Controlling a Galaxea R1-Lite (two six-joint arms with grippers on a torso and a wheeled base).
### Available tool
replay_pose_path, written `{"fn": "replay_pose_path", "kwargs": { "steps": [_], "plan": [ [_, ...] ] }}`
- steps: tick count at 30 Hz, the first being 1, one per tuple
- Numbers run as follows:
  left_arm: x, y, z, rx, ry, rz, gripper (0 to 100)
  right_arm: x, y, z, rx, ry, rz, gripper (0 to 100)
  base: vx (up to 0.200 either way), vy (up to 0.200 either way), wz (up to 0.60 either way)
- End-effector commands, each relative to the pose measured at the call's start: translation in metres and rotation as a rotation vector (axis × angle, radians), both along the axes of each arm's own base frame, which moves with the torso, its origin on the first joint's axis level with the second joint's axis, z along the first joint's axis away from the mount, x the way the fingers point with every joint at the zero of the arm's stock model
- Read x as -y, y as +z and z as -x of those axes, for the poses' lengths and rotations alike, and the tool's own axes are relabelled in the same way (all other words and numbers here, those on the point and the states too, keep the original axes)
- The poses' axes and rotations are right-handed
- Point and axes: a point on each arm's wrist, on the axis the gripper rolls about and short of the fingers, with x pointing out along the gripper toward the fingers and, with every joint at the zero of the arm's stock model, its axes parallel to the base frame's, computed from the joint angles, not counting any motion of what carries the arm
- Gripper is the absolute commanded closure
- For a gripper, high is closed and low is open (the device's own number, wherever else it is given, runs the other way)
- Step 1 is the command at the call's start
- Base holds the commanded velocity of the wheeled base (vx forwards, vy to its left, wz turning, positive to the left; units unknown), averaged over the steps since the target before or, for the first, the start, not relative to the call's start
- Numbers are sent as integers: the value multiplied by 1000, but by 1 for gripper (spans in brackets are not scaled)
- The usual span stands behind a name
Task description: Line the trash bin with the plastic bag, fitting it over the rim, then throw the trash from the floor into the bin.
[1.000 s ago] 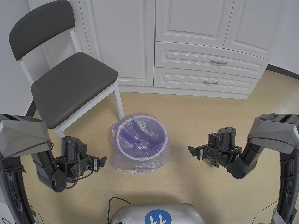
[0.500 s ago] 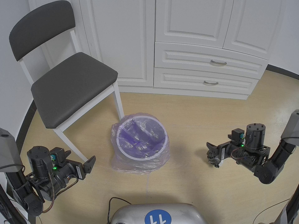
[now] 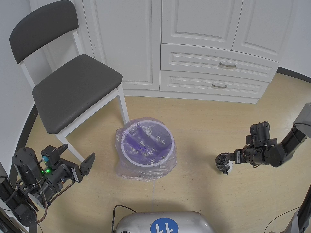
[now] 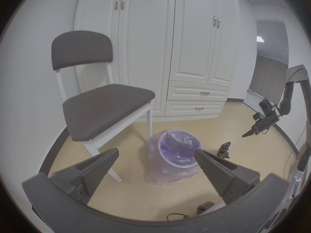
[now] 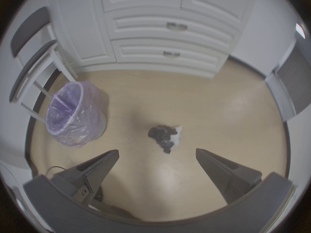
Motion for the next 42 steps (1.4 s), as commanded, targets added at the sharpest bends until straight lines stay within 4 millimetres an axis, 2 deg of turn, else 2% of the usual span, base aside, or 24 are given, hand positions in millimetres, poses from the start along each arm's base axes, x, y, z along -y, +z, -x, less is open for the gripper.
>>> {"fn": "replay_pose_path", "kwargs": {
  "steps": [1, 2, 5, 7, 8, 10, 13, 15, 21, 28, 35, 39, 42],
  "plan": [
    [-1, 24, 11, 134, -22, -22, 0, 1, -24, -59, -211, -133, -270, 0, 0, 0, 0],
    [-1, 24, 11, 134, -22, -22, 0, 1, -24, -59, -211, -133, -270, 0, 0, 0, 0],
    [-2, 33, 17, 184, -29, -22, 0, 9, -46, -78, -247, -177, -316, 0, 0, 0, 0],
    [-2, 33, 17, 186, -29, -22, 0, 9, -47, -79, -248, -176, -317, 0, 0, 0, 0],
    [-3, 39, 20, 225, -29, -45, 0, 14, -63, -95, -233, -184, -325, 0, 0, 0, 0],
    [-4, 42, 23, 247, -28, -54, 0, 15, -77, -104, -201, -180, -329, 0, 0, 0, 0],
    [-5, 46, 27, 271, -30, -73, 0, 19, -102, -113, -166, -184, -315, 0, 0, 0, 0],
    [-6, 47, 28, 285, -30, -85, 0, 25, -110, -114, -161, -182, -301, 0, 0, 0, 0],
    [-6, 45, 25, 273, -23, -95, 0, 38, -111, -120, -138, -207, -304, 0, 0, 0, 0],
    [-6, 44, 23, 264, -21, -93, 0, 41, -110, -122, -131, -215, -307, 0, 0, 0, 0],
    [-7, 46, 21, 273, -11, -91, 0, 46, -107, -137, -117, -225, -319, 0, 0, 0, 0],
    [-9, 46, 18, 272, 1, -92, 0, 46, -105, -153, -130, -258, -337, 0, 0, 0, 0],
    [-9, 44, 17, 263, 5, -95, 0, 48, -119, -164, -136, -324, -322, 0, 0, 0, 0]
  ]
}}
